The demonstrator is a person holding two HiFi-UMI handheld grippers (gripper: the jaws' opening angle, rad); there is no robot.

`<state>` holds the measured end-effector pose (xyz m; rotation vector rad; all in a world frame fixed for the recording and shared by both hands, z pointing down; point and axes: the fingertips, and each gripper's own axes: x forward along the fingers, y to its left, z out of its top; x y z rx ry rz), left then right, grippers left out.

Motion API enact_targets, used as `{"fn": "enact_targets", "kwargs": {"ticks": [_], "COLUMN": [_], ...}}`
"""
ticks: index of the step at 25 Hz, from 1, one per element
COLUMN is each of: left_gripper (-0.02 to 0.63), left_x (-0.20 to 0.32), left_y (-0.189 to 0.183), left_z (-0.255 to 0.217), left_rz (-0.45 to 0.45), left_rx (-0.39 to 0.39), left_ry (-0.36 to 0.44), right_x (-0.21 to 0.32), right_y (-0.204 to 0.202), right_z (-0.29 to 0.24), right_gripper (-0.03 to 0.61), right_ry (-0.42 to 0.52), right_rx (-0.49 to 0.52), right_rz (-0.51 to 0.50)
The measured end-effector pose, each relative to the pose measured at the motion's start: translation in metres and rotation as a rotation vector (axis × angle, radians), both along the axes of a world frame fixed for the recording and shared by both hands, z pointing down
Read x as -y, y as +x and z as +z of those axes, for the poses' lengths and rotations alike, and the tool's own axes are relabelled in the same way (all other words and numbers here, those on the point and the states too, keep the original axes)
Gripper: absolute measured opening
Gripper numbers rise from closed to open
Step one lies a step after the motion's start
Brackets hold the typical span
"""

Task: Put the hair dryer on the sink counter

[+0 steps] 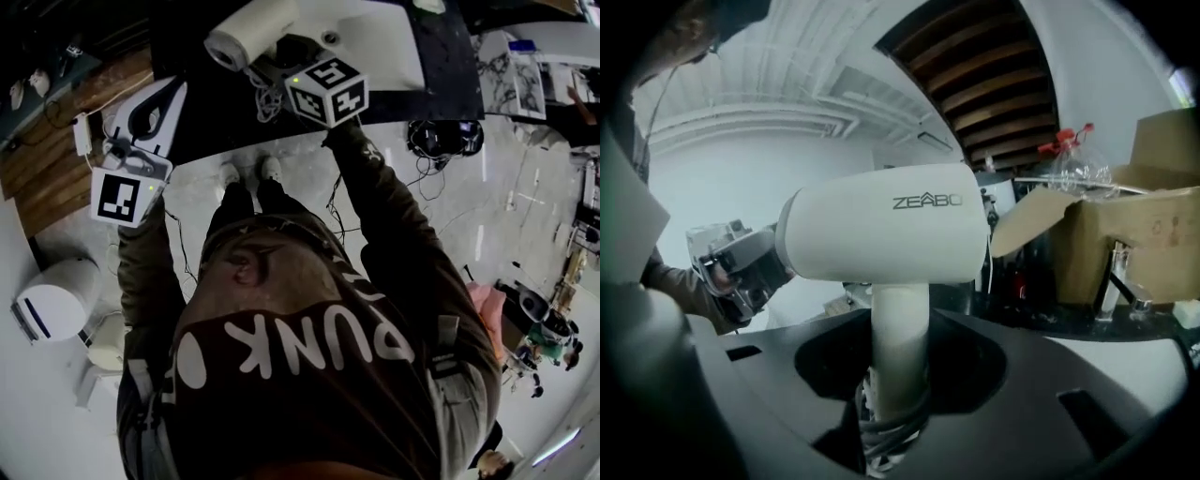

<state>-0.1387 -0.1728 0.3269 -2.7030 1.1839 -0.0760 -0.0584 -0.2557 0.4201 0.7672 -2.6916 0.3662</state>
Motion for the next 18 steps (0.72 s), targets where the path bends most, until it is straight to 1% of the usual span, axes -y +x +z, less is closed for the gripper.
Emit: {"fn": "enact_targets", "kwargs": {"ticks": [5, 11, 14, 18], "left_gripper": [0.006, 0.006, 0.006, 0.006], "left_x": [0.01, 0.015, 0.016, 0.018], "left_y": [0.004, 0.008, 0.012, 0.012], "left_z": [0.003, 0.006, 0.004, 0.004], "left_rz": [-0.016, -0.018, -0.016, -0.013], "left_rx": [-0.021, -0.009, -0.007, -0.004], "left_ry": [-0.001, -0.005, 0.0, 0.0], "right_x": [0.037, 0.055, 0.057, 0.063], "right_y": [-0.019, -0.037, -0.039, -0.044], "right_z": [0.05, 0.104, 0.129, 0.154], "right_gripper": [0.155, 0.155, 0.155, 0.156], "right_ry": [-0.178, -0.31, -0.386, -0.484], "right_rx": [-0.2, -0.465, -0.551, -0.636], "right_rz": [-0.033, -0.085, -0.104, -0.112]}}
